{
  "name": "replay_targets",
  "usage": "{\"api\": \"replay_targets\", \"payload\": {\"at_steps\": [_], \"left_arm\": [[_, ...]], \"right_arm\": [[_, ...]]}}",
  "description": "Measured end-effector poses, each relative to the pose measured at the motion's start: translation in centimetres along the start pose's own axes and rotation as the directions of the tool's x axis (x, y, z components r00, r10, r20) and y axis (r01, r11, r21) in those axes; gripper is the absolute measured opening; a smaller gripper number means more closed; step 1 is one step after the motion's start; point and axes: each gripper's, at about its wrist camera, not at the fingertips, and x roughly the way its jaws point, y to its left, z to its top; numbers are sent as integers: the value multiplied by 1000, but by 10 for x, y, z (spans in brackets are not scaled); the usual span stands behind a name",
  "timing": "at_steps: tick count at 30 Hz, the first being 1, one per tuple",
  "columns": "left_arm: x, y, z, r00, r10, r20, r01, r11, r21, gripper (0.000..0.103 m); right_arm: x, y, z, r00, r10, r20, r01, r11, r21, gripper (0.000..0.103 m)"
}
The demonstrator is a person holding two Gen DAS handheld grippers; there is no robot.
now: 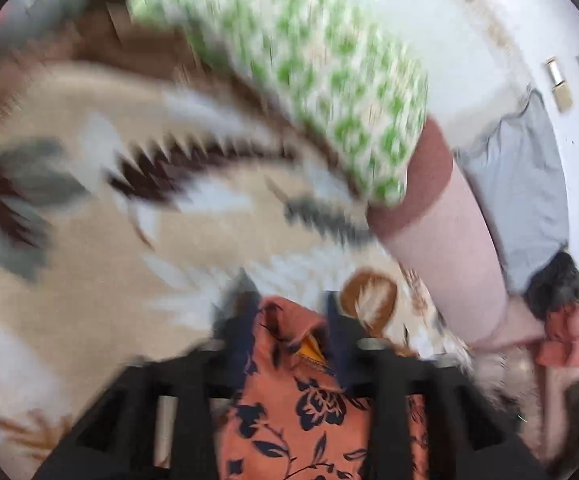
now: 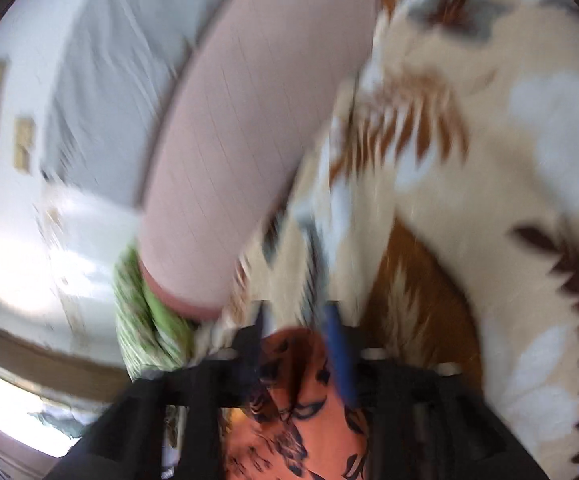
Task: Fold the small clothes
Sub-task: 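Fold the held hem over onto the collar with both grippers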
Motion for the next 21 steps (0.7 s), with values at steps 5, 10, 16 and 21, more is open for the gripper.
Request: {"api": "replay_targets", "payload": {"at_steps": [5,10,16,21], "left_arm": [[-61,-34,-43,994,24,103,-36,993,114,61],[-45,-47,-116,985,165,44,-169,977,129,61],[-4,-33,-146,967,252,-41,-238,948,211,61],[1,-35,-130,958,287,-13,-274,927,258,61]], "right_arm": [[-46,43,-10,999,-4,48,13,985,-172,84],[1,83,-100,925,-331,-185,178,809,-560,37],[70,80,-161,809,-554,-195,272,647,-712,35],[128,102,-136,810,-582,-73,360,592,-721,35]]}}
